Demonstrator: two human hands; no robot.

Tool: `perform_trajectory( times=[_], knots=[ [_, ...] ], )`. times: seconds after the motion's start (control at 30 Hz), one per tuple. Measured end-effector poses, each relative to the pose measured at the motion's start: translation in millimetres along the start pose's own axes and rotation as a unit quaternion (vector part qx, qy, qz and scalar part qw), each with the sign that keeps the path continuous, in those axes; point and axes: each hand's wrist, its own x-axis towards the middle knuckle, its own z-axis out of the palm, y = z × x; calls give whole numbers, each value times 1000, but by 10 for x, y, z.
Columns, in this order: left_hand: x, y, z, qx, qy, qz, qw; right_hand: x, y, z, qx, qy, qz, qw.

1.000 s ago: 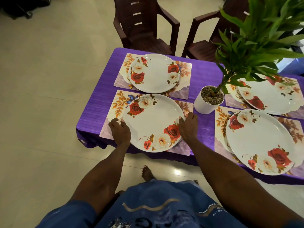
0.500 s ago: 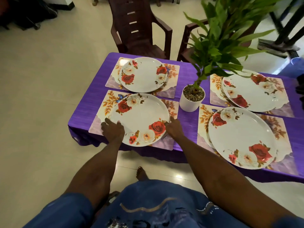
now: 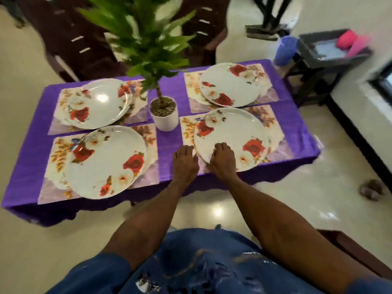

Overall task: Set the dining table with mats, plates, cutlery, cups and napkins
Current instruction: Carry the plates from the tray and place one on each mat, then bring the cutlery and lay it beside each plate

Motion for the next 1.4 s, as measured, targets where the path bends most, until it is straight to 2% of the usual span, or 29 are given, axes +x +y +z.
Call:
perform_trajectory(
  times=[0.23, 0.43, 0.57, 0.7, 0.87, 1.03, 1.2, 1.33, 1.4],
  knots=[
    [157, 998, 481, -31, -67, 109, 991, -220, 1071, -507, -14, 68, 143, 987],
    [481, 1474, 888, 16, -96, 189, 977, -206, 1608, -710, -48, 79, 205, 974],
    [758, 1831, 1134, 24, -102, 236, 966, 15, 1904, -855, -69, 67, 215, 972],
    [1074, 2163, 1356, -26, -98, 227, 969, 352, 2202, -1049, -84, 74, 224, 968],
    [1502, 2494, 1569, -41, -86, 256, 962, 678, 2471, -1299, -94, 77, 226, 966],
    [1857, 2975, 1879, -102, -107, 245, 958, 990, 2950, -1458, -88, 90, 240, 962],
    [2165, 3492, 2287, -126, -110, 200, 965, 1416, 3557, -1644, -59, 117, 257, 957],
    [2415, 4168, 2747, -140, -84, 182, 970, 1802, 4278, -1784, -41, 91, 239, 966],
    [2501, 4535, 2999, -136, -120, 148, 972, 1901, 4649, -1937, -21, 69, 235, 969]
  ],
)
